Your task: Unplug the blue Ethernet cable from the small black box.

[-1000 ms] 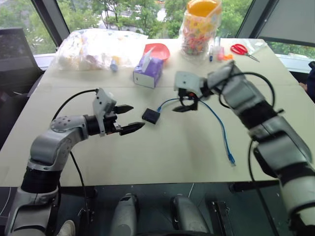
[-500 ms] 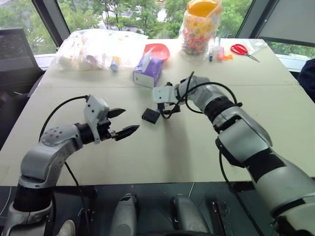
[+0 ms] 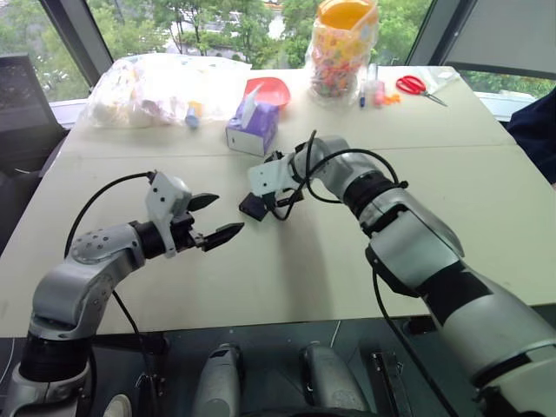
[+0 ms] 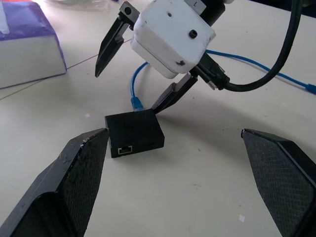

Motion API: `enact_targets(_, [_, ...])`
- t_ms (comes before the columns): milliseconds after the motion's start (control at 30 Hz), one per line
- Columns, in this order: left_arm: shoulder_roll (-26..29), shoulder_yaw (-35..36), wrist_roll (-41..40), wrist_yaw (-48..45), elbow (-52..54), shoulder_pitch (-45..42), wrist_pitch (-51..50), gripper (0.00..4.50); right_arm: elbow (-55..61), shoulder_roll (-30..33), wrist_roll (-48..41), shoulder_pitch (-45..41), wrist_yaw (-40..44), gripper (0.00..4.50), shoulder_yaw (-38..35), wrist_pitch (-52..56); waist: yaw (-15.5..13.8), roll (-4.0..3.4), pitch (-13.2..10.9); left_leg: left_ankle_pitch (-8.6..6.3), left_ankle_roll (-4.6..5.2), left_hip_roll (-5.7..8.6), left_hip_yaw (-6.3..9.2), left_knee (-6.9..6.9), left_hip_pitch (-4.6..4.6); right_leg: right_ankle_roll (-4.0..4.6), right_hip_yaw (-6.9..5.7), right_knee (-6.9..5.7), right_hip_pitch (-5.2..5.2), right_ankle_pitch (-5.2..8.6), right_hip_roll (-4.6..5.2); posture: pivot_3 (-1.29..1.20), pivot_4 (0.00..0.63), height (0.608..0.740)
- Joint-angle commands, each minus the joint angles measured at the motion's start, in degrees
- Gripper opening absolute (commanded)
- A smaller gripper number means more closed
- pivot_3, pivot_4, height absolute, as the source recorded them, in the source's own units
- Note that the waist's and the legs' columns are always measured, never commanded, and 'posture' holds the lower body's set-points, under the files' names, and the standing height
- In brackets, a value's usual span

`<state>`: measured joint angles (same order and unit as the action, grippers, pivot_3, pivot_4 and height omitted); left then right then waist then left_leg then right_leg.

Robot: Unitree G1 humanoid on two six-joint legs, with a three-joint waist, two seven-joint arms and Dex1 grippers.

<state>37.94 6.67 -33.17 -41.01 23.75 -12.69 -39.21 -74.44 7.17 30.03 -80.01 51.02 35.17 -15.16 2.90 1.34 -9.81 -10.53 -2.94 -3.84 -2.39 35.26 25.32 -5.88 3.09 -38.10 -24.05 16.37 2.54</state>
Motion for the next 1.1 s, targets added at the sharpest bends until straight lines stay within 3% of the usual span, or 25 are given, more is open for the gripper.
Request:
enact_targets(33, [0.3, 1.8, -0.5, 0.4, 2.4, 0.2, 1.0, 4.50, -0.6, -2.1, -0.3, 0.2, 2.1, 2.55, -1.2, 1.3, 0.2, 0.00, 0.0, 0.00, 0.00, 0.00, 0.00, 0.00, 0.00, 0.00, 0.00, -0.01, 0.00, 0.00, 0.00, 0.00, 0.150, 0.735])
enact_targets(167, [0.2, 2.0, -0.5, 0.8, 2.6, 0.5, 1.2, 4.50, -1.1, -2.7, 0.2, 1.0, 4.3, 0.43, -1.4, 2.9, 0.7, 0.00, 0.0, 0.00, -0.01, 0.00, 0.02, 0.01, -0.03, 0.00, -0.01, -0.06, 0.01, 0.00, 0.00, 0.00, 0.150, 0.735])
enact_targets(200, [0.1, 2.1, -0.6, 0.9, 2.7, 0.6, 1.1, 4.50, -1.3, -3.0, 0.4, 1.2, 3.8, 0.07, -1.5, 3.4, 0.9, 0.00, 0.0, 0.00, -0.01, 0.00, 0.02, 0.01, -0.03, 0.00, 0.00, -0.06, 0.02, 0.00, 0.00, 0.00, 0.150, 0.735])
enact_targets(400, [0.2, 2.7, -1.2, 1.1, 2.7, 0.7, 0.5, 4.50, -0.1, -1.3, 2.6, 2.2, -3.8, 0.07, -0.9, 2.4, 1.1, 0.01, 0.0, 0.00, -0.01, 0.00, 0.04, 0.01, -0.13, 0.00, -0.01, -0.07, 0.11, 0.00, 0.00, 0.00, 0.150, 0.735])
enact_targets(533, [-1.1, 4.2, -4.7, 1.3, 0.6, -1.6, -1.3, 4.50, 5.8, 4.6, 5.8, 4.4, -17.9, 0.07, -0.6, -3.7, 0.5, 0.01, 0.0, 0.02, -0.03, 0.03, 0.07, 0.06, -0.11, 0.01, -0.01, -0.06, 0.14, 0.00, 0.04, 0.00, 0.150, 0.735])
enact_targets(633, [-2.4, 4.4, -7.8, 1.0, -3.5, -6.4, -3.5, 4.50, 23.2, 13.8, 5.4, 14.1, -26.0, 0.07, -5.4, -4.1, -1.0, 0.05, 0.0, 0.02, -0.04, 0.08, 0.13, 0.24, 0.11, 0.02, -0.02, -0.01, 0.06, 0.01, 0.08, 0.00, 0.150, 0.735])
enact_targets(733, [-2.4, 4.1, -9.0, -0.2, -6.6, -9.7, -5.0, 4.50, 40.2, 18.3, 6.3, 23.5, -31.3, 0.07, -9.7, -0.6, -1.2, 0.06, 0.0, 0.01, -0.02, 0.11, 0.07, 0.22, 0.15, -0.03, 0.04, 0.05, 0.06, 0.02, 0.10, 0.00, 0.150, 0.735])
enact_targets(900, [-4.0, 3.8, -11.4, -2.2, -14.6, -17.8, -7.3, 4.50, 67.4, 21.9, 14.0, 38.9, -41.4, 0.07, -16.5, 7.0, -0.4, 0.05, 0.0, 0.05, -0.07, 0.07, 0.17, 0.04, 0.10, -0.09, 0.02, -0.06, -0.03, 0.04, -0.03, 0.00, 0.150, 0.735])
enact_targets(1100, [-6.4, 1.9, -14.5, -6.5, -19.8, -25.1, -11.0, 4.50, 79.5, 22.0, 22.7, 46.1, -48.7, 0.07, -17.4, 9.2, -0.4, 0.06, 0.0, 0.09, -0.14, 0.08, 0.24, 0.20, 0.07, -0.08, 0.01, -0.09, 0.05, 0.05, -0.09, 0.00, 0.150, 0.735])
